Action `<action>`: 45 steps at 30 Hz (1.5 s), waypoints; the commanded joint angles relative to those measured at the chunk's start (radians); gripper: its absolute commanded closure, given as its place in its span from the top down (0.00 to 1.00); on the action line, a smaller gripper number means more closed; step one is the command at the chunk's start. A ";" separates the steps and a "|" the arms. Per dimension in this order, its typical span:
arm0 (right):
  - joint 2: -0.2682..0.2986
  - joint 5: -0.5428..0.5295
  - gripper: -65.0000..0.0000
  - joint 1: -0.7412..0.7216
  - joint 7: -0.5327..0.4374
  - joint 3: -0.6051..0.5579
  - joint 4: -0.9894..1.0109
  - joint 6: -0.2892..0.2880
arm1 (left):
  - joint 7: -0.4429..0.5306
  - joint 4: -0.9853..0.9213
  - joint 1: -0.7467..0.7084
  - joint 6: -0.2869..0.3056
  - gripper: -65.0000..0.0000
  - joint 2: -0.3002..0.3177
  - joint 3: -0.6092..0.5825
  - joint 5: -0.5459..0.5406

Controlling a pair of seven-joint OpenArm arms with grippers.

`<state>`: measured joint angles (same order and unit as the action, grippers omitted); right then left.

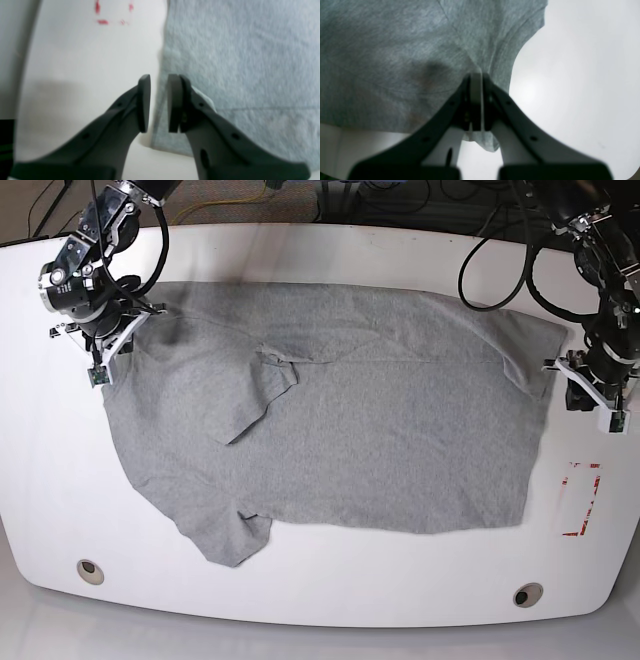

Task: Layout the t-shirt on the table in an organized manner, then fold the t-shirt properly
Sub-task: 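Regrasp the shirt's shoulder corners with both grippers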

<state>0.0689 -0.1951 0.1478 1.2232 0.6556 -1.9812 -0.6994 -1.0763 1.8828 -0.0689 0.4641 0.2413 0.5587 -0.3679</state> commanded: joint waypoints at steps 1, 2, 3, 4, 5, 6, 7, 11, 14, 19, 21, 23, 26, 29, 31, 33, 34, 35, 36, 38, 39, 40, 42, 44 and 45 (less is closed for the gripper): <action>0.002 0.006 0.14 0.000 -0.016 0.003 -0.016 0.001 | 0.020 0.010 0.013 -0.001 0.15 0.014 -0.009 -0.012; 0.001 0.015 0.19 0.002 -0.016 0.003 -0.019 0.001 | 0.020 0.011 0.013 0.000 0.15 0.014 -0.013 -0.012; -0.001 0.030 0.27 0.003 -0.016 0.005 -0.019 0.001 | 0.020 0.011 0.013 0.000 0.15 0.014 -0.019 -0.012; -0.002 0.039 0.31 0.003 -0.016 0.005 -0.019 0.001 | 0.020 0.011 0.011 0.000 0.16 0.014 -0.021 -0.012; -0.002 0.053 0.39 0.005 -0.016 0.007 -0.019 0.001 | 0.020 0.011 0.011 0.000 0.16 0.014 -0.022 -0.012; -0.002 0.061 0.43 0.008 -0.016 0.008 -0.019 0.001 | 0.020 0.011 0.011 0.000 0.16 0.014 -0.021 -0.012; -0.004 0.067 0.49 0.009 -0.016 0.014 -0.020 0.001 | 0.020 0.011 0.011 0.000 0.16 0.014 -0.019 -0.012; -0.005 0.072 0.59 0.019 -0.016 0.059 -0.016 0.001 | 0.020 0.011 0.011 0.000 0.16 0.014 -0.018 -0.012; -0.005 0.069 0.60 0.039 -0.024 0.068 -0.002 0.001 | 0.020 0.011 0.011 0.000 0.16 0.014 -0.016 -0.012; -0.005 0.069 0.61 0.051 -0.067 0.066 0.058 0.001 | 0.020 0.011 0.008 0.000 0.18 0.014 0.004 -0.012; -0.005 0.069 0.61 0.059 -0.082 0.066 0.093 0.001 | 0.020 0.011 0.008 0.000 0.23 0.014 0.011 -0.012; -0.005 0.069 0.61 0.060 -0.092 0.066 0.124 0.001 | 0.020 0.011 0.007 0.000 0.31 0.014 0.013 -0.012; -0.007 0.069 0.61 0.062 -0.108 0.068 0.153 0.001 | 0.020 0.013 0.007 0.000 0.40 0.014 0.033 -0.012; -0.010 0.069 0.61 0.065 -0.127 0.066 0.173 0.001 | 0.020 0.013 0.007 0.000 0.41 0.014 0.056 -0.012; -0.017 0.069 0.60 0.065 -0.135 0.068 0.190 0.001 | 0.020 0.013 0.007 0.000 0.41 0.014 0.067 -0.012; -0.021 0.069 0.60 0.063 -0.144 0.069 0.207 0.001 | 0.020 0.013 0.008 0.000 0.41 0.014 0.071 -0.012; -0.021 0.069 0.59 0.063 -0.150 0.069 0.214 0.001 | 0.020 0.011 0.008 0.000 0.41 0.014 0.076 -0.012; -0.021 0.069 0.59 0.065 -0.156 0.069 0.221 0.001 | 0.020 0.010 0.010 0.000 0.41 0.014 0.079 -0.010; -0.021 0.069 0.58 0.065 -0.162 0.069 0.227 0.001 | 0.020 0.008 0.010 0.000 0.41 0.016 0.080 -0.010; -0.022 0.069 0.55 0.065 -0.168 0.069 0.245 0.001 | 0.020 0.004 0.011 0.000 0.42 0.016 0.083 -0.006; -0.022 0.069 0.52 0.063 -0.171 0.069 0.259 0.001 | 0.020 0.004 0.011 0.000 0.42 0.016 0.083 -0.004; -0.022 0.069 0.50 0.062 -0.173 0.069 0.267 0.001 | 0.020 0.004 0.011 0.000 0.42 0.016 0.083 -0.004; -0.022 0.069 0.41 0.060 -0.176 0.069 0.290 0.001 | 0.020 0.004 0.010 0.000 0.42 0.016 0.085 -0.003; -0.022 0.069 0.34 0.059 -0.176 0.069 0.302 0.001 | 0.020 -0.002 0.007 0.000 0.42 0.016 0.082 -0.003; -0.022 0.069 0.31 0.059 -0.176 0.068 0.303 0.001 | 0.020 -0.009 0.007 0.000 0.42 0.016 0.080 -0.003</action>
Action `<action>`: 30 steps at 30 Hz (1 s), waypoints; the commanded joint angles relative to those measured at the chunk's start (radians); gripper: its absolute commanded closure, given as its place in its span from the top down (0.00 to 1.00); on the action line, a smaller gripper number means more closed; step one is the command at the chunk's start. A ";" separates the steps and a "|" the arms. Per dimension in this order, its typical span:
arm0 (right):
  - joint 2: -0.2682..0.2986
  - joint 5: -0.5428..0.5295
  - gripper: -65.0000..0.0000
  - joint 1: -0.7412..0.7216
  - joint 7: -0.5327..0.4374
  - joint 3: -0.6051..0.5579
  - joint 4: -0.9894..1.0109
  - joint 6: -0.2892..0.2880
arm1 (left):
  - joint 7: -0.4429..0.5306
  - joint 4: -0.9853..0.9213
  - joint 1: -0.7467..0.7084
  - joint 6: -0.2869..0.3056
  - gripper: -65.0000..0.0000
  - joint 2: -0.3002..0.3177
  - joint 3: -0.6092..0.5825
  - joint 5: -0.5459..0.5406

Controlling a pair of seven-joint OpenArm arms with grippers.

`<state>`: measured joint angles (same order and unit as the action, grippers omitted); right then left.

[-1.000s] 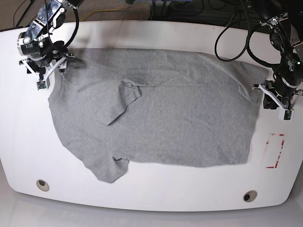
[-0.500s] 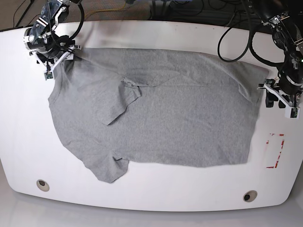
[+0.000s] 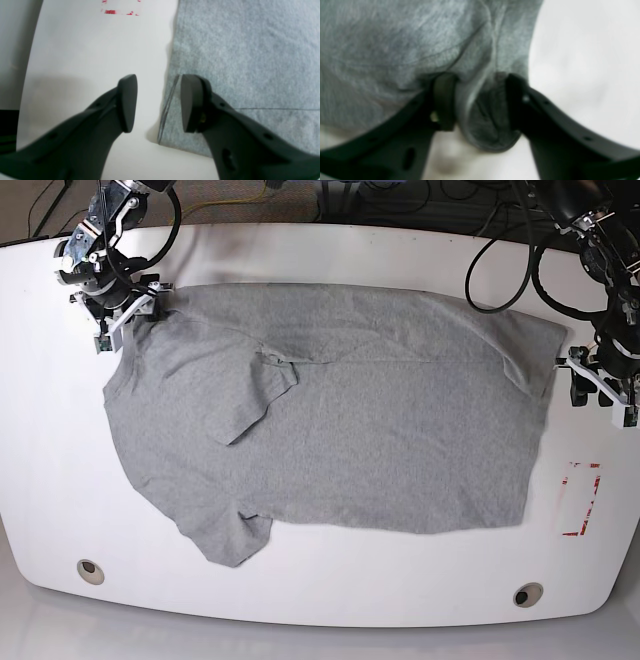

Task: Layout the t-shirt on the table in an organized manner, then fold the t-shirt properly
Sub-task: 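Regrasp the shirt's shoulder corners with both grippers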

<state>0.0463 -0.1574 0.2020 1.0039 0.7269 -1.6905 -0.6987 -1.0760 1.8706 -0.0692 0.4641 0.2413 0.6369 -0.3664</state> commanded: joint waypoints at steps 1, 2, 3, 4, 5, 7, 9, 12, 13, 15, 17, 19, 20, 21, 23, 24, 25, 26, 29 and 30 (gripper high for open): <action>-0.001 0.031 0.27 0.004 0.043 -0.005 0.013 0.001 | 0.020 -0.007 0.007 0.000 0.42 0.016 0.002 -0.004; -0.001 0.031 0.24 0.004 0.042 -0.005 0.013 0.001 | 0.020 -0.013 0.007 0.000 0.42 0.016 0.004 -0.004; -0.003 0.031 0.21 0.004 0.042 -0.007 0.013 0.001 | 0.020 -0.030 0.007 0.000 0.42 0.019 0.004 -0.004; -0.004 0.031 0.18 0.004 0.040 -0.007 0.013 0.001 | 0.020 -0.044 0.007 0.000 0.42 0.019 0.004 -0.004; -0.004 0.031 0.16 0.004 0.037 -0.007 0.013 0.001 | 0.020 -0.061 0.007 0.000 0.42 0.020 0.004 -0.004; -0.004 0.031 0.12 0.004 0.036 -0.007 0.013 0.001 | 0.021 -0.091 0.009 -0.001 0.42 0.022 0.004 -0.004; -0.004 0.031 0.11 0.004 0.036 -0.008 0.013 0.001 | 0.021 -0.122 0.009 -0.001 0.42 0.028 0.001 -0.004; -0.004 0.031 0.11 0.004 0.036 -0.008 0.013 0.001 | 0.021 -0.179 0.010 -0.001 0.42 0.042 -0.004 0.007; -0.003 0.031 0.11 0.004 0.036 -0.008 0.013 0.001 | 0.024 -0.202 0.012 -0.001 0.42 0.042 -0.004 0.010; -0.003 0.031 0.11 0.004 0.036 -0.008 0.013 0.001 | 0.046 -0.234 0.010 -0.001 0.42 0.042 -0.004 0.013; -0.003 0.031 0.11 0.004 0.036 -0.008 0.013 0.001 | 0.081 -0.256 0.004 -0.001 0.42 0.042 -0.005 0.014; -0.003 0.031 0.11 0.004 0.036 -0.008 0.013 0.001 | 0.112 -0.280 -0.002 -0.001 0.42 0.043 -0.016 0.016; -0.003 0.031 0.11 0.004 0.036 -0.008 0.013 0.001 | 0.124 -0.296 -0.010 -0.001 0.42 0.045 -0.030 0.016; -0.003 0.031 0.11 0.004 0.036 -0.007 0.013 0.001 | 0.128 -0.303 -0.014 -0.001 0.42 0.045 -0.038 0.016; -0.003 0.031 0.11 0.006 0.036 -0.005 0.013 0.001 | 0.130 -0.325 -0.017 -0.001 0.42 0.045 -0.059 0.016; -0.003 0.031 0.11 0.006 0.036 -0.005 0.011 0.001 | 0.130 -0.328 -0.017 -0.001 0.42 0.045 -0.067 0.014; -0.003 0.031 0.11 0.007 0.036 -0.005 0.010 0.001 | 0.130 -0.331 -0.021 -0.001 0.42 0.045 -0.075 0.014; -0.001 0.031 0.11 0.007 0.036 -0.005 0.010 0.001 | 0.130 -0.332 -0.021 -0.001 0.42 0.045 -0.082 0.014; -0.001 0.031 0.11 0.007 0.036 -0.003 0.010 0.001 | 0.130 -0.342 -0.021 -0.001 0.42 0.043 -0.094 0.016; -0.001 0.031 0.11 0.007 0.036 -0.002 0.010 0.001 | 0.130 -0.351 -0.021 -0.001 0.42 0.043 -0.094 0.016</action>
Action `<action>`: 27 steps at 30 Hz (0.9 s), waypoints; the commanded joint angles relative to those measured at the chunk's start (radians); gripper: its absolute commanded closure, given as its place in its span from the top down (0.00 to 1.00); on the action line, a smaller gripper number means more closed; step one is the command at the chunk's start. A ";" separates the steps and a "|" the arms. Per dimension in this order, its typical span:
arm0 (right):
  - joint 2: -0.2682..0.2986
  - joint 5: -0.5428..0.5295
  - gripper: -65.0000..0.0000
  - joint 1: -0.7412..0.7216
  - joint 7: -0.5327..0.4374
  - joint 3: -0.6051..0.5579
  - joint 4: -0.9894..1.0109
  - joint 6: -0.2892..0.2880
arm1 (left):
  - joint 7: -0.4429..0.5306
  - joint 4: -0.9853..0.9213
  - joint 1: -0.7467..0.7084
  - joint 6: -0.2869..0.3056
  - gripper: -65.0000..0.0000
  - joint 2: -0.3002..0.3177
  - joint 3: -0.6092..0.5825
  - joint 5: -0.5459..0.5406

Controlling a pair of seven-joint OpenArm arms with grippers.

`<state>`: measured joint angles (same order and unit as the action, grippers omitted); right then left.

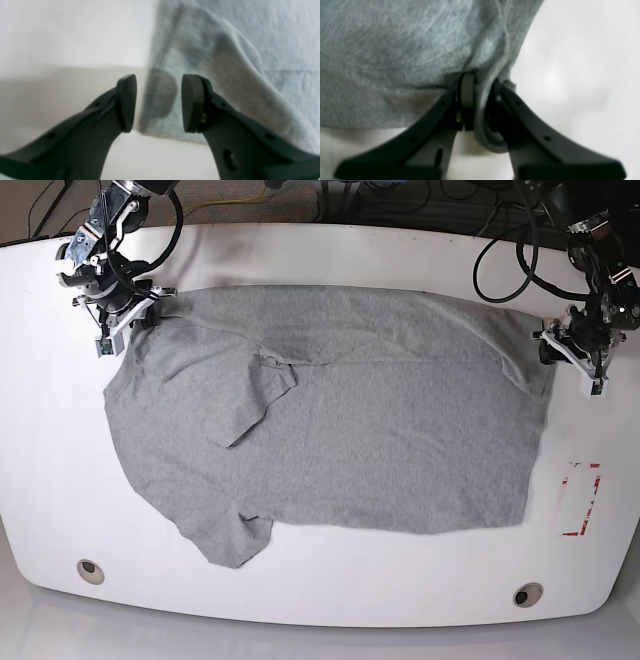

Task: Layout the t-shirt on the table in an organized manner, then fold the t-shirt properly
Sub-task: 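Regrasp the shirt's shoulder corners with both grippers, then pull the shoulder edge away from the hem with both grippers, then release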

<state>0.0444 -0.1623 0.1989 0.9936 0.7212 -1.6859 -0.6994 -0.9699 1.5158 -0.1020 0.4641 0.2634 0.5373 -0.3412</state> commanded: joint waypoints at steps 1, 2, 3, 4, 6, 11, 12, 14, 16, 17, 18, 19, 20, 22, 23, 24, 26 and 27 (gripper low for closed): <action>0.001 0.036 0.11 0.011 0.046 0.004 0.005 0.001 | 0.024 -0.001 0.012 -0.001 0.42 0.020 0.005 -0.009; 0.001 0.036 0.11 0.011 0.046 0.004 0.005 0.001 | 0.024 -0.011 0.012 -0.001 0.42 0.020 0.005 -0.009; 0.001 0.036 0.11 0.011 0.046 0.004 0.005 0.001 | 0.024 -0.021 0.012 -0.001 0.42 0.020 0.005 -0.009; 0.001 0.036 0.11 0.011 0.046 0.004 0.005 0.001 | 0.024 -0.027 0.012 -0.001 0.42 0.020 0.005 -0.009; 0.001 0.036 0.11 0.011 0.046 0.004 0.005 0.001 | 0.024 -0.041 0.012 -0.001 0.42 0.020 0.005 -0.009; 0.002 0.036 0.11 0.009 0.046 0.004 0.005 0.001 | 0.026 -0.082 0.012 -0.001 0.42 0.021 0.005 -0.009; 0.002 0.036 0.11 0.009 0.046 0.004 0.005 0.001 | 0.026 -0.094 0.012 -0.001 0.42 0.023 0.005 -0.009; 0.004 0.036 0.11 0.009 0.046 0.004 0.005 0.001 | 0.026 -0.106 0.012 -0.001 0.41 0.024 0.005 -0.009; 0.004 0.036 0.10 0.007 0.046 0.004 0.005 0.001 | 0.026 -0.108 0.011 -0.001 0.41 0.032 0.005 -0.009; 0.004 0.036 0.10 0.007 0.046 0.004 0.004 0.001 | 0.026 -0.106 0.005 -0.001 0.41 0.033 0.004 -0.009; 0.004 0.036 0.10 0.007 0.046 0.004 0.004 0.001 | 0.026 -0.105 -0.003 -0.001 0.41 0.033 0.000 -0.009; 0.004 0.036 0.10 0.007 0.046 0.004 0.004 0.001 | 0.026 -0.103 -0.015 -0.001 0.38 0.033 -0.009 -0.011; 0.004 0.036 0.10 0.007 0.046 0.004 0.004 0.001 | 0.026 -0.102 -0.026 -0.001 0.35 0.033 -0.018 -0.012; 0.004 0.036 0.10 0.007 0.046 0.004 0.004 0.001 | 0.026 -0.087 -0.038 -0.001 0.23 0.033 -0.030 -0.014; 0.004 0.036 0.10 0.007 0.046 0.004 0.004 0.001 | 0.026 -0.077 -0.044 -0.001 0.19 0.033 -0.035 -0.014; 0.004 0.036 0.10 0.007 0.046 0.004 0.004 0.001 | 0.026 -0.062 -0.048 -0.001 0.12 0.032 -0.041 -0.014; 0.004 0.036 0.09 0.007 0.046 0.004 0.004 0.001 | 0.024 -0.037 -0.063 -0.001 0.04 0.030 -0.053 -0.011; 0.004 0.036 0.08 0.007 0.046 0.004 0.004 0.001 | 0.024 -0.025 -0.077 -0.001 0.04 0.030 -0.058 -0.014</action>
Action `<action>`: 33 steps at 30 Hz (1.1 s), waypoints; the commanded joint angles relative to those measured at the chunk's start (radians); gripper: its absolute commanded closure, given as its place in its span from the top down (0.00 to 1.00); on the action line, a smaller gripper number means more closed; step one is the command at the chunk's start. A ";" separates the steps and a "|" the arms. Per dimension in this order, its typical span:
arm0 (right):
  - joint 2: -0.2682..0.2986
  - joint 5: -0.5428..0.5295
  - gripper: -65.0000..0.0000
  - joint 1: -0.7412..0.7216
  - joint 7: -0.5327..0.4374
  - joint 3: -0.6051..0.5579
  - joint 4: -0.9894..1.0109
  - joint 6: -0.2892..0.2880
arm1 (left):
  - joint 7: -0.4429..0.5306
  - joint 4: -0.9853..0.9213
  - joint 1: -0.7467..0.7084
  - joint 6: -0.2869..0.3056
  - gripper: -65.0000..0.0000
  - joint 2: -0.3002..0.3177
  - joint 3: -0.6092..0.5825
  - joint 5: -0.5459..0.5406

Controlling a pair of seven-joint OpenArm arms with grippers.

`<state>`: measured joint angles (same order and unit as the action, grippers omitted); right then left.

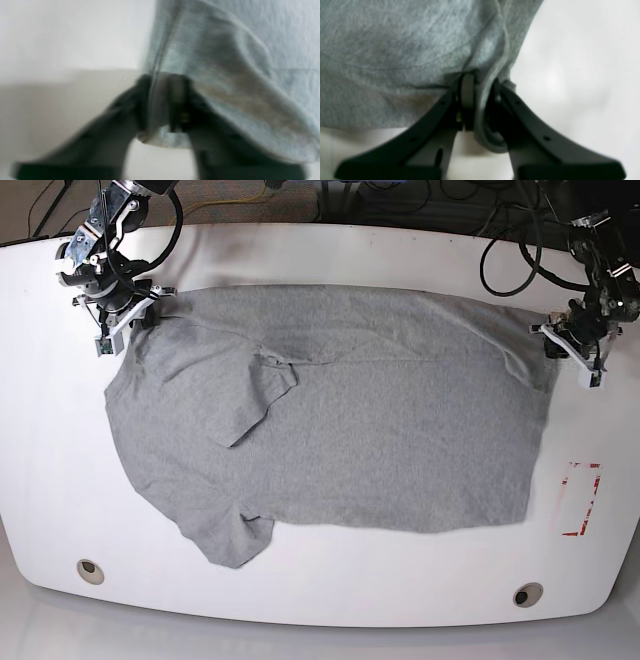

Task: Layout the t-shirt on the table in an organized manner, then fold the t-shirt properly
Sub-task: 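Pull the shoulder edge away from the hem with both grippers, then release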

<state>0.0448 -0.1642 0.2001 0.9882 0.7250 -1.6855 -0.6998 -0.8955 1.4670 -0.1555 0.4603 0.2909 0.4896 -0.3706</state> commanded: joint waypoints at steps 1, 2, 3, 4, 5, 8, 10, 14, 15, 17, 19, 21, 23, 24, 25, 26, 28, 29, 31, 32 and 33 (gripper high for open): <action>0.004 0.038 0.07 0.006 0.051 0.000 0.002 0.002 | -0.050 0.034 -0.033 0.002 0.04 0.003 -0.015 0.014; 0.004 0.038 0.05 0.006 0.051 0.000 -0.003 0.002 | -0.050 0.047 -0.043 0.002 0.03 0.001 -0.018 0.014; 0.005 0.038 0.02 0.006 0.051 0.000 -0.012 0.002 | -0.050 0.060 -0.056 0.002 0.03 0.001 -0.019 0.014; 0.005 0.038 0.01 0.009 0.051 0.000 -0.018 0.002 | -0.050 0.073 -0.063 0.002 0.03 0.000 -0.019 0.014; 0.005 0.038 0.00 0.012 0.053 0.000 -0.031 0.002 | -0.052 0.085 -0.074 0.002 0.03 -0.002 -0.019 0.014; 0.005 0.041 0.00 0.017 0.054 -0.002 -0.063 0.002 | -0.053 0.125 -0.097 0.002 0.03 -0.025 -0.016 0.017; 0.005 0.044 0.01 0.032 0.057 0.000 -0.084 0.002 | -0.055 0.166 -0.134 0.002 0.03 -0.025 -0.016 0.017; 0.005 0.044 0.01 0.069 0.057 0.000 -0.126 0.002 | -0.070 0.238 -0.200 0.002 0.03 -0.026 -0.016 0.014; 0.005 0.044 0.01 0.075 0.057 0.000 -0.133 0.002 | -0.072 0.249 -0.209 0.002 0.03 -0.026 -0.016 0.014; 0.005 0.044 0.01 0.098 0.057 0.000 -0.155 0.002 | -0.080 0.280 -0.234 0.002 0.03 -0.028 -0.016 0.014; 0.005 0.044 0.01 0.123 0.057 0.000 -0.173 0.002 | -0.083 0.301 -0.260 0.002 0.03 -0.028 -0.015 0.014; 0.005 0.044 0.01 0.144 0.057 0.000 -0.187 0.002 | -0.083 0.318 -0.286 0.002 0.03 -0.028 -0.015 0.014; 0.005 0.039 0.01 0.164 0.057 0.000 -0.196 0.002 | -0.081 0.332 -0.306 0.004 0.03 -0.028 -0.013 0.014; 0.005 0.038 0.01 0.177 0.057 0.000 -0.201 0.002 | -0.081 0.338 -0.315 0.004 0.03 -0.028 -0.013 0.014; 0.005 0.038 0.01 0.183 0.057 0.000 -0.204 0.002 | -0.081 0.341 -0.319 0.004 0.03 -0.028 -0.013 0.014; 0.005 0.038 0.01 0.192 0.057 0.000 -0.204 0.002 | -0.081 0.344 -0.326 0.004 0.03 -0.028 -0.013 0.014; 0.005 0.038 0.01 0.201 0.057 0.000 -0.204 0.002 | -0.081 0.349 -0.333 0.004 0.03 -0.028 -0.013 0.014; 0.005 0.038 0.01 0.206 0.057 0.000 -0.204 0.002 | -0.081 0.349 -0.338 0.004 0.03 -0.028 -0.013 0.014; 0.005 0.038 0.01 0.216 0.057 0.000 -0.204 0.002 | -0.081 0.349 -0.339 0.004 0.03 -0.028 -0.013 0.014; 0.005 0.038 0.01 0.221 0.057 0.000 -0.204 0.002 | -0.081 0.349 -0.339 0.004 0.03 -0.028 -0.013 0.014; 0.004 0.038 0.01 0.226 0.057 0.000 -0.204 0.002 | -0.081 0.349 -0.339 0.004 0.04 -0.028 -0.013 0.014</action>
<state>0.0418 -0.1207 0.4137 1.0466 0.7208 -1.8721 -0.6987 -0.9794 1.7981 -0.4904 0.4641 0.2527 0.4702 -0.3553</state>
